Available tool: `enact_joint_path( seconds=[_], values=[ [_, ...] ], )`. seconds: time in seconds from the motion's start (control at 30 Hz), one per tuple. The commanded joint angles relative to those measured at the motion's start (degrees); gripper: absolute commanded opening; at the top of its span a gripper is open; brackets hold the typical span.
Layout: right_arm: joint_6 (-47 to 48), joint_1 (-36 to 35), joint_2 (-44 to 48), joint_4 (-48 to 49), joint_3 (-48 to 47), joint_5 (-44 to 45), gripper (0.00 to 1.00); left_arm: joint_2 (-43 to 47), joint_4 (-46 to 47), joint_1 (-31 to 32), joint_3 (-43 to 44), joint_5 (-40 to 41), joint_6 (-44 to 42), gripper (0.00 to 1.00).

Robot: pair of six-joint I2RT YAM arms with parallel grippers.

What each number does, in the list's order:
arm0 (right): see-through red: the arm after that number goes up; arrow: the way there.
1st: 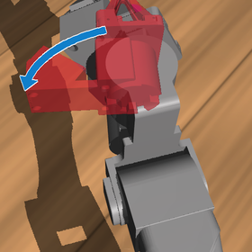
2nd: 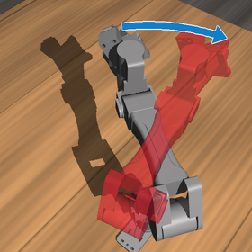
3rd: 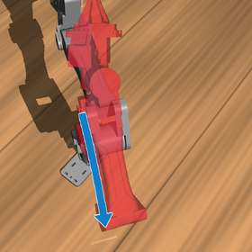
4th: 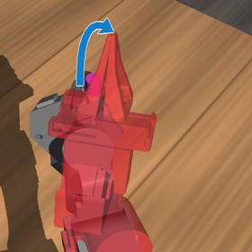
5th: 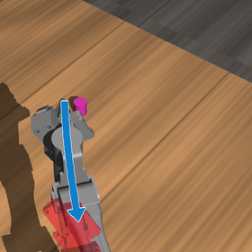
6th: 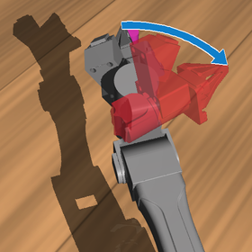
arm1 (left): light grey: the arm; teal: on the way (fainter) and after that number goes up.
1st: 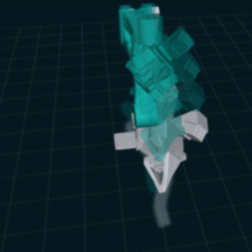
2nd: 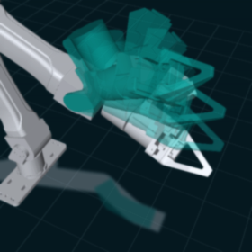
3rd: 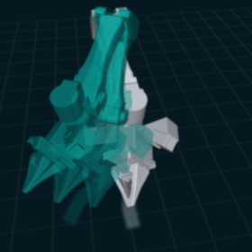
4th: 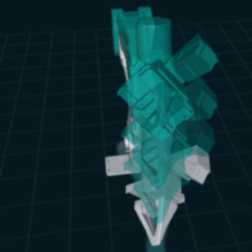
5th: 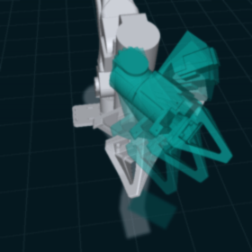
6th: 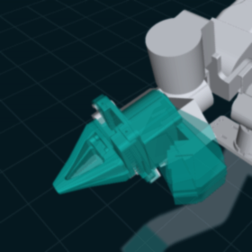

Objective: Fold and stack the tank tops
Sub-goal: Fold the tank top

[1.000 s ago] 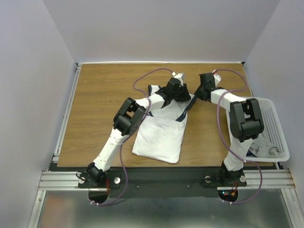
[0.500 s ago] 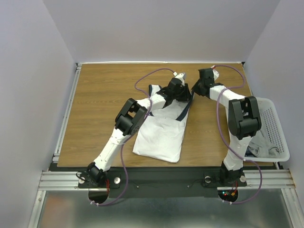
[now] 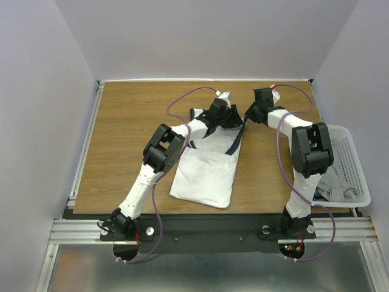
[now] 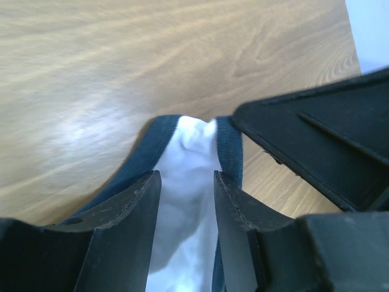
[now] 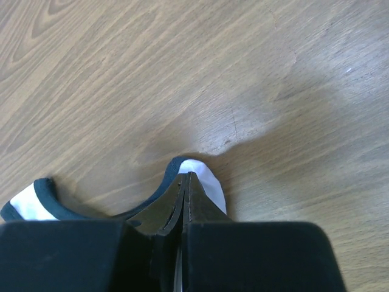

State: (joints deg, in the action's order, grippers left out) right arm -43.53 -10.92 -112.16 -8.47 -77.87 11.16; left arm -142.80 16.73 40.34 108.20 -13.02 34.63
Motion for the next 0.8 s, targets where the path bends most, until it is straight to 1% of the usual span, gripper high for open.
enact_joint_path(
  seconds=[0.0, 0.27, 0.4, 0.57, 0.77],
  values=[
    [-0.6, -0.1, -0.1, 2.9, -2.2, 1.7, 0.0, 7.7, 4.2, -1.7, -1.9, 0.5, 0.3, 0.52],
    [-1.3, -0.2, -1.7, 2.1, -5.0, 1.8, 0.0, 12.9, 7.8, -2.4, -8.8, 0.9, 0.2, 0.51],
    [-1.8, -0.9, -3.8, 1.4, -6.9, 2.6, 0.0, 15.1, 8.3, -2.2, -11.3, 0.5, -1.1, 0.49],
    [-2.5, -2.0, -6.2, 0.2, -9.1, 4.2, 0.0, 15.3, 8.4, -1.3, -13.6, 0.6, -3.0, 0.47],
    [-3.0, -3.8, -6.1, 0.0, -9.8, 5.9, 0.0, 14.0, 8.1, -0.6, -14.1, 1.7, -3.3, 0.46]
  ],
)
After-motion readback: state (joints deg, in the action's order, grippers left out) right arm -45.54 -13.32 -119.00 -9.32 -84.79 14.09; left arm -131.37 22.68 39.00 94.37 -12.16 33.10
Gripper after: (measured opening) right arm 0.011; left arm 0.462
